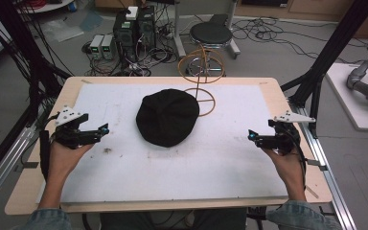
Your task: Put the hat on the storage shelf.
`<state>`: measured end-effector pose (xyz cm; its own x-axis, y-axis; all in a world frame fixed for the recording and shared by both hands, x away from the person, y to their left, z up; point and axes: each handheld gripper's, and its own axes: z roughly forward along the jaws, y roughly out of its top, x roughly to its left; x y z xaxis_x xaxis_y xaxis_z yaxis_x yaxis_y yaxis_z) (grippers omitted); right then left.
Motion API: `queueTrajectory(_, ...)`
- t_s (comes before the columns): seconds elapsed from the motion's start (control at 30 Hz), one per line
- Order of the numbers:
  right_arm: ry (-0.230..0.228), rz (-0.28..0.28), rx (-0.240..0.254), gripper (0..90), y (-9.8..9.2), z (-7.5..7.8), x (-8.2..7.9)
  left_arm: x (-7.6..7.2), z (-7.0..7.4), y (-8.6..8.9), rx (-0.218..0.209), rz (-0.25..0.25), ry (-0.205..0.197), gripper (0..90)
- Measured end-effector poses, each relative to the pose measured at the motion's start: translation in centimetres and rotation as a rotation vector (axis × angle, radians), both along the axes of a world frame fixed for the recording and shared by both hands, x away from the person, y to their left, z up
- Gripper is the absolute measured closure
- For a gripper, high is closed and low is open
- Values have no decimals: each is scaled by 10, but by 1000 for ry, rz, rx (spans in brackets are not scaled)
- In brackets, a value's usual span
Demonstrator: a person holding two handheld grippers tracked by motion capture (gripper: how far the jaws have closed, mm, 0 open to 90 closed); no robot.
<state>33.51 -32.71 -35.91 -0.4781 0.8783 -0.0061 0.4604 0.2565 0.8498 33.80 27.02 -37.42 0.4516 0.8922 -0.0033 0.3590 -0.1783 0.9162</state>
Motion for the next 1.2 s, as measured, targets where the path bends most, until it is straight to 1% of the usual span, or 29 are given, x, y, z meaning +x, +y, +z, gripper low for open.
queueTrajectory(0.07,-2,12,-10,114,1,-2,-2,3,1,-4,-2,-9,-6,153)
queueTrajectory(0.17,3,13,-24,114,0,-4,-5,7,0,-9,-2,-23,-5,153)
queueTrajectory(0.23,4,10,-27,114,-4,-7,-9,10,0,-15,-1,-37,-5,153)
queueTrajectory(0.27,9,6,-22,114,-5,-7,-11,14,0,-21,4,-50,-7,153)
queueTrajectory(0.3,8,3,-21,114,-6,-7,-12,14,0,-21,4,-50,-7,153)
queueTrajectory(0.37,6,0,-25,114,-8,-8,-16,18,1,-29,-7,-71,-15,153)
queueTrajectory(0.4,6,0,-25,114,-8,-8,-16,18,1,-29,-7,-71,-15,153)
queueTrajectory(0.5,5,-4,-27,114,-10,-10,-22,23,1,-37,-1,-87,-12,153)
queueTrajectory(0.57,4,-1,-32,114,-11,-11,-25,27,3,-45,-10,-105,-17,153)
queueTrajectory(0.6,3,0,-34,114,-12,-12,-26,27,3,-45,-10,-105,-17,153)
queueTrajectory(0.63,5,-3,-34,114,-13,-12,-27,30,3,-49,-12,-114,-25,153)
queueTrajectory(0.67,7,-6,-33,114,-14,-13,-29,30,3,-49,-12,-114,-25,153)
queueTrajectory(0.83,9,-12,-23,114,-17,-15,-34,36,1,-60,-6,-126,-29,153)
queueTrajectory(0.9,6,-10,-27,114,-17,-17,-36,40,1,-66,-4,-134,-29,153)
queueTrajectory(0.93,8,-8,-28,114,-17,-17,-37,40,1,-66,-4,-134,-29,153)
queueTrajectory(1.0,13,-2,-37,114,-15,-20,-38,42,1,-71,-15,-145,-38,153)
queueTrajectory(1.03,15,2,-46,114,-15,-21,-39,43,1,-76,-8,-146,-47,153)
queueTrajectory(1.07,15,2,-46,114,-15,-21,-39,43,1,-76,-8,-146,-47,154)
queueTrajectory(1.2,25,2,-49,114,-15,-24,-42,46,1,-87,-14,-161,-58,156)
